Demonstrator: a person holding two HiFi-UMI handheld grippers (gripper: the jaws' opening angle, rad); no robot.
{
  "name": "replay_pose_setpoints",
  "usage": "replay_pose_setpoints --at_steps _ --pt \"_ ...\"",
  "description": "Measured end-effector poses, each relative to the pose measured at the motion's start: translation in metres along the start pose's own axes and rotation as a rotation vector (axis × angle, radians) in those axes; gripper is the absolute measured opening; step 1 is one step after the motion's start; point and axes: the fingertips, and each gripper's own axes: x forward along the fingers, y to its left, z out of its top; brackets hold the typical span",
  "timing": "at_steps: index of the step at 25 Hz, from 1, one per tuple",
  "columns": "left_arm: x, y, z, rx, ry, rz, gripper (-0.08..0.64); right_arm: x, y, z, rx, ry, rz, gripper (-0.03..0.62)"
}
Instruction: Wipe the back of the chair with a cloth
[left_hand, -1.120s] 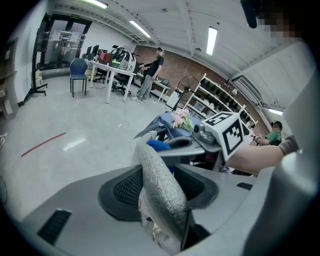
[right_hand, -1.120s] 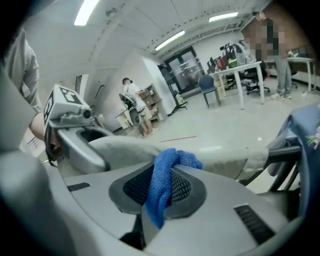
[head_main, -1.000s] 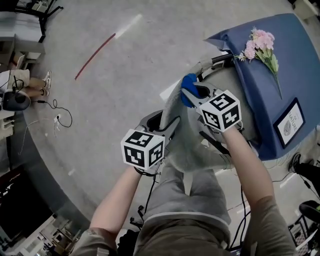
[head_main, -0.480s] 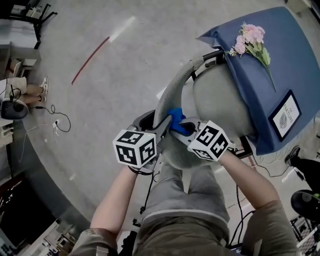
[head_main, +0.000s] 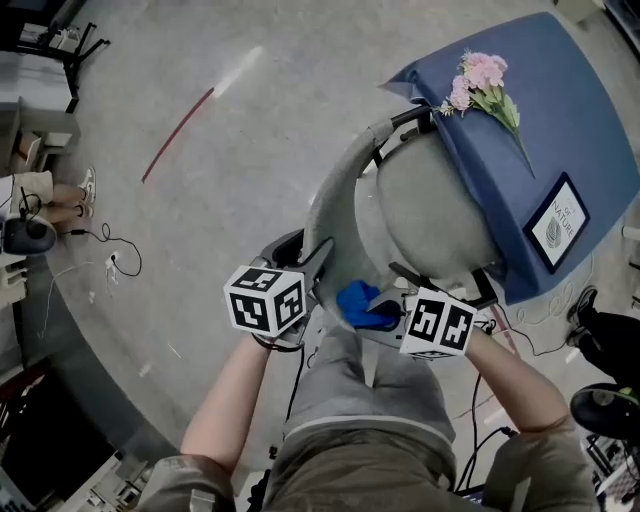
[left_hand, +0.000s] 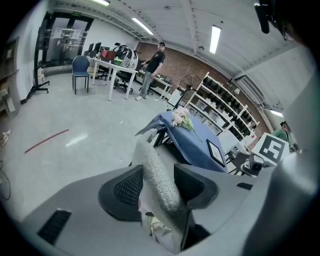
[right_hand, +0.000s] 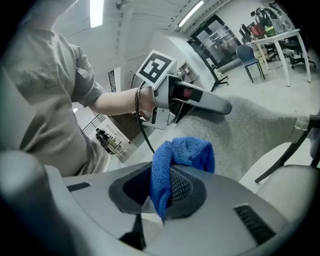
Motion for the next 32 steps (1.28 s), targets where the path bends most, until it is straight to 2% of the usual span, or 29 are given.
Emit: replay_pose_setpoints --at_steps 3,8,11,16,24,32 --pt "-0.005 -0.001 0.0 0.012 0.004 0.001 0.21 -0.001 -0.012 0.012 -0.015 -0.044 -0.044 0.064" --pt "-0.027 -0.004 0.01 0.044 -0.024 0.015 0.186 -0.016 -0.051 0.046 -0.003 -0.212 -0.265 0.064" --pt "-0.046 -0.004 0.023 0.065 -0.062 0.032 0.172 -0.038 -0.062 0.077 0.001 -0.337 -0.365 0.064" --pt "-0.082 -0.01 0.047 0.163 -0.112 0.084 0.161 -0.088 -0.064 0.125 -0.03 -0.487 -0.525 0.064" --pt "-0.143 -0.042 0.102 0.267 -0.247 0.106 0.123 -0.181 -0.025 0.19 -0.163 -0.633 -0.705 0.064" --pt "-0.201 -0.083 0.15 0.354 -0.403 0.11 0.087 -0.255 0.048 0.242 -0.295 -0.774 -0.81 0.064"
